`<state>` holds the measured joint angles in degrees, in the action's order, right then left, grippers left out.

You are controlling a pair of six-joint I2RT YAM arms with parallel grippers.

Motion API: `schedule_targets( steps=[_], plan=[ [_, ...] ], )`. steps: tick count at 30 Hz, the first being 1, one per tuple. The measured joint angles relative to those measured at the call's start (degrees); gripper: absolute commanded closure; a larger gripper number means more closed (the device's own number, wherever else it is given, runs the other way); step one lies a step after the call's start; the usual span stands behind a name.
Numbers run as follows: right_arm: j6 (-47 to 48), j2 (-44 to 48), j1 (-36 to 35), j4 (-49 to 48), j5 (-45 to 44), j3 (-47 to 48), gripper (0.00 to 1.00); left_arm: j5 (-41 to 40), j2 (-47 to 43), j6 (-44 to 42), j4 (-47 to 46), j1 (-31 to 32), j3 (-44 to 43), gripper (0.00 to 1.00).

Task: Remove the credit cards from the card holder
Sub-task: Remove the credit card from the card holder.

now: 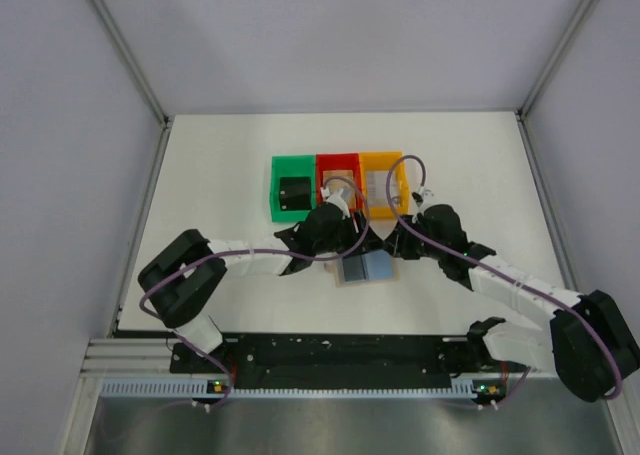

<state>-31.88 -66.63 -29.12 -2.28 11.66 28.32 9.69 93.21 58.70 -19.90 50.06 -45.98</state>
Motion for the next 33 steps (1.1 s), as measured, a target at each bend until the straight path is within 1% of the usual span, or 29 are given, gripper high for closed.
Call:
schedule_targets(
  steps=[3,5,9,13,17,20,24,28,30,31,33],
  plan=[
    [0.0,4.2,0.0,1.6,-4.2,-1.6,0.63,0.2,3.1,-0.3,0.6,0.8,-3.5,0.46],
    [0.0,6.0,0.0,2.7,-6.3,-2.9,0.58,0.6,5.0,-0.5,0.8,1.3,-5.5,0.46],
    [0.7,6.9,0.1,4.9,-7.5,-3.5,0.54,-0.4,6.0,-1.3,1.5,1.8,-6.1,0.41],
    [1.7,6.0,0.0,4.0,-4.5,-3.5,0.54,-5.9,0.5,-3.5,5.5,1.8,-3.7,0.39],
    [2.4,0.6,0.0,3.0,-2.3,-3.0,0.54,-9.8,-5.8,-5.0,7.8,1.2,-1.2,0.39],
    [2.6,-3.3,0.0,2.8,-1.3,-2.4,0.59,-10.9,-6.8,-5.1,7.8,0.9,1.8,0.42],
    [2.8,-5.0,0.0,2.0,0.2,-2.3,0.65,-10.6,-4.5,-5.3,10.1,0.9,5.0,0.47],
    [3.0,-6.7,0.0,1.9,1.1,-1.3,0.70,-10.2,-3.3,-5.6,11.9,0.8,6.2,0.48],
    [3.0,-8.1,-0.3,1.8,1.6,-0.8,0.74,-10.0,-3.4,-5.7,11.7,0.4,6.5,0.48],
    [2.9,-8.8,-0.6,1.8,1.6,-0.8,0.78,-9.7,-3.7,-5.8,11.4,0.1,6.9,0.49],
    [2.7,-9.4,-1.6,1.7,1.7,-0.6,0.81,-9.4,-4.8,-6.0,11.3,-0.7,8.2,0.48]
  ],
)
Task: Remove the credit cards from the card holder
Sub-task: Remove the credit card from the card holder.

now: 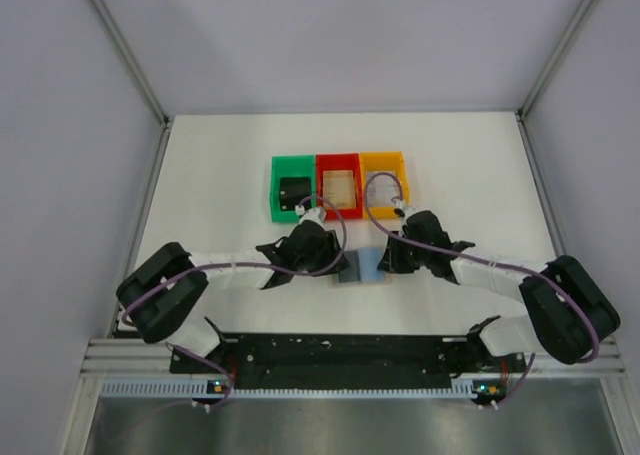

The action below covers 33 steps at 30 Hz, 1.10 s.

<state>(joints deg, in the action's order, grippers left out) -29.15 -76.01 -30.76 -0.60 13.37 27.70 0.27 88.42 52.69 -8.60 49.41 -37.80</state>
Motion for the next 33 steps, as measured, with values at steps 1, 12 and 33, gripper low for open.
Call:
schedule_targets(
  steps=[1,12,33],
  plan=[
    [-0.3,-0.3,-0.9,0.2,-0.1,0.3,0.83,0.2,-0.7,-0.2,0.0,-0.4,0.7,0.49],
    [-4.1,0.3,-8.4,0.9,-0.3,0.9,0.74,-1.1,-11.3,-4.2,7.5,-7.3,8.1,0.48],
    [-19.0,-9.9,-2.3,-27.8,10.9,-6.8,0.80,4.8,-13.2,-5.1,10.1,-6.3,2.6,0.43]
  ],
)
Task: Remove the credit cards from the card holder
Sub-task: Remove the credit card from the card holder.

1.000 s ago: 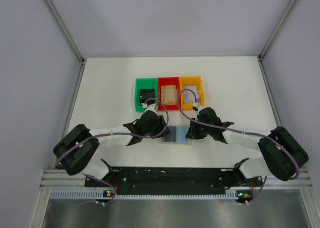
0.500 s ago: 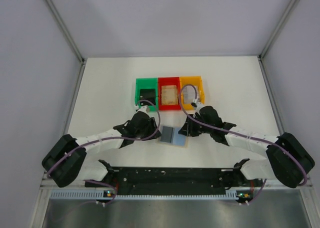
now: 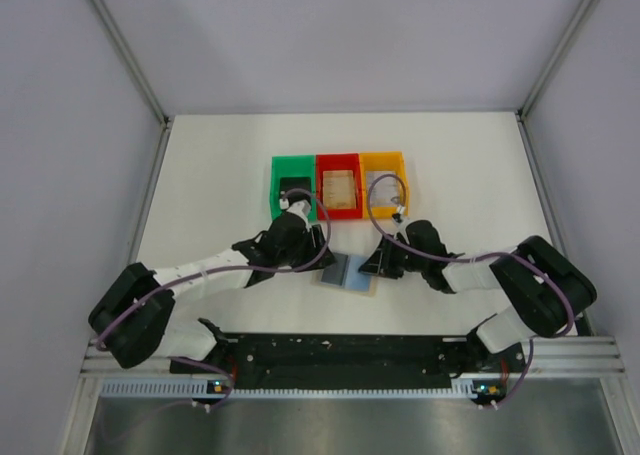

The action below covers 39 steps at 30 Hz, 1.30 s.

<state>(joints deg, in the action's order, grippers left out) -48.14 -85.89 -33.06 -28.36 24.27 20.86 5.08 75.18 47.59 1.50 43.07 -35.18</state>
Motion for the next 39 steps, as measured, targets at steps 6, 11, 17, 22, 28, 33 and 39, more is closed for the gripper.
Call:
schedule_targets(
  steps=[6,11,17,22,28,33,39],
  plan=[
    [0.0,-0.2,0.2,-0.5,0.3,0.0,0.80,0.1,4.9,-0.5,0.1,0.0,-1.1,0.40],
    [0.0,-0.3,0.2,-0.5,0.3,0.0,0.80,0.3,7.9,-1.1,0.2,0.4,-2.0,0.39],
    [0.1,-0.5,0.2,-0.6,0.5,0.0,0.80,0.7,9.3,-1.3,0.1,0.5,-3.2,0.39],
    [0.1,-0.5,0.2,-0.6,0.5,0.0,0.80,1.2,9.7,-1.3,0.0,0.7,-3.5,0.39],
    [0.1,-0.5,0.2,-0.6,0.5,0.0,0.80,2.8,9.7,-0.9,-0.7,1.9,-3.5,0.41],
    [0.1,-0.5,0.2,-0.6,0.7,0.0,0.80,4.2,9.7,-0.3,-1.4,2.6,-3.6,0.42],
    [0.1,-0.5,0.2,-0.6,0.7,0.0,0.80,4.6,9.7,0.4,-1.5,2.9,-4.1,0.42]
  ],
)
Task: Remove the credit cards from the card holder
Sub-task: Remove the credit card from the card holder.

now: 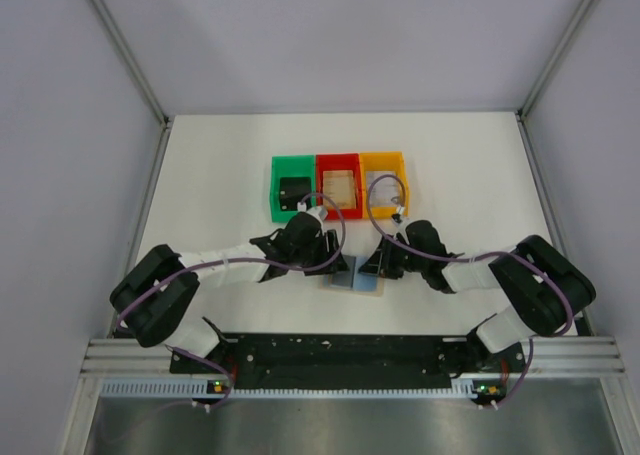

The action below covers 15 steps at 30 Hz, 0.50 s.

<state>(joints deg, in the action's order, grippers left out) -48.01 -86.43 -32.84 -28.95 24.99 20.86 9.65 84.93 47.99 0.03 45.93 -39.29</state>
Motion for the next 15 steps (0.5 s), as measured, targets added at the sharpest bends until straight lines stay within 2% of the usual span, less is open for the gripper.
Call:
schedule_targets(
  steps=[15],
  plan=[
    [0.0,0.0,0.0,0.0,0.2,0.0,0.80,2.8,0.0,3.0,-3.8,2.5,-2.5,0.43]
  ],
)
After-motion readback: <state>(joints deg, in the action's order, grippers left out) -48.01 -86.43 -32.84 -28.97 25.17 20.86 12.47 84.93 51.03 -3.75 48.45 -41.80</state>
